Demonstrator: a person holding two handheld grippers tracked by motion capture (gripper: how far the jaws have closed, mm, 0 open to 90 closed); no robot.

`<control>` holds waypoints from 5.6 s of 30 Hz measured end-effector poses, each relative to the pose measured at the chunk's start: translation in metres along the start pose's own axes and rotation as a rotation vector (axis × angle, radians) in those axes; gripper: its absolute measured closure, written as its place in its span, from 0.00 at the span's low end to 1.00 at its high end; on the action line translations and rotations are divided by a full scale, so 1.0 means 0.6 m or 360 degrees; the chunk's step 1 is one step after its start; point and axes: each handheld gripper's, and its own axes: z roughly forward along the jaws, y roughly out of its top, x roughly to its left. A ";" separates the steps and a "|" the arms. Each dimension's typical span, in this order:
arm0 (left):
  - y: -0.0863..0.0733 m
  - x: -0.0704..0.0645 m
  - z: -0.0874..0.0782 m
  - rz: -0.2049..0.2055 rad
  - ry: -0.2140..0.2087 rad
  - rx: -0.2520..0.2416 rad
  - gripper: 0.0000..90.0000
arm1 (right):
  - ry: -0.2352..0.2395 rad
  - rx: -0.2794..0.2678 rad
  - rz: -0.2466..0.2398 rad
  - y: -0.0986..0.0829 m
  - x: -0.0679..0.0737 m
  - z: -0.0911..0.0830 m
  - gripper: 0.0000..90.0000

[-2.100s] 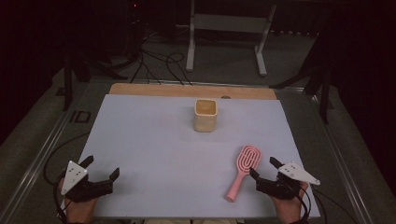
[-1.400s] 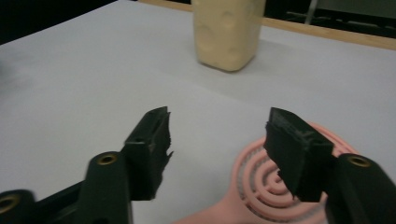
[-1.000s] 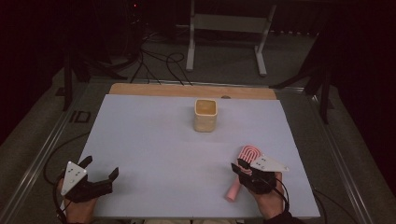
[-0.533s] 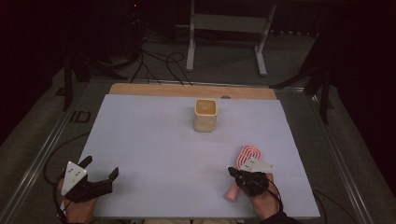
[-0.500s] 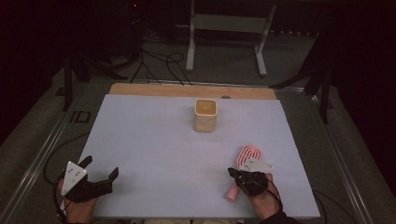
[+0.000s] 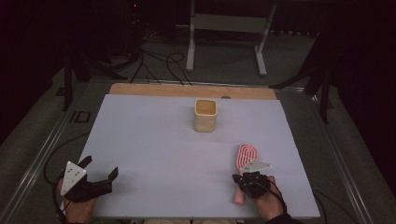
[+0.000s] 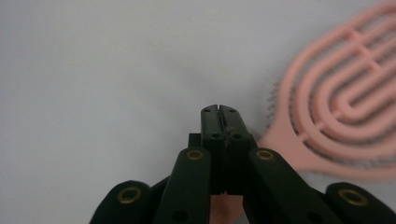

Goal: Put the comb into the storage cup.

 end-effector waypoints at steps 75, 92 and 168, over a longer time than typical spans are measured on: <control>0.007 0.011 -0.010 -0.0030 -0.0063 -0.0010 0.00 | -0.0264 -0.0888 0.0272 -0.055 -0.081 -0.137 0.10; 0.003 0.005 -0.004 -0.0003 -0.0060 0.0026 0.00 | -0.0214 -0.0671 0.0237 -0.019 -0.080 -0.144 0.09; -0.002 -0.006 0.008 0.0040 -0.0089 0.0077 0.00 | 0.0069 0.0595 -0.0106 0.047 -0.059 0.014 0.66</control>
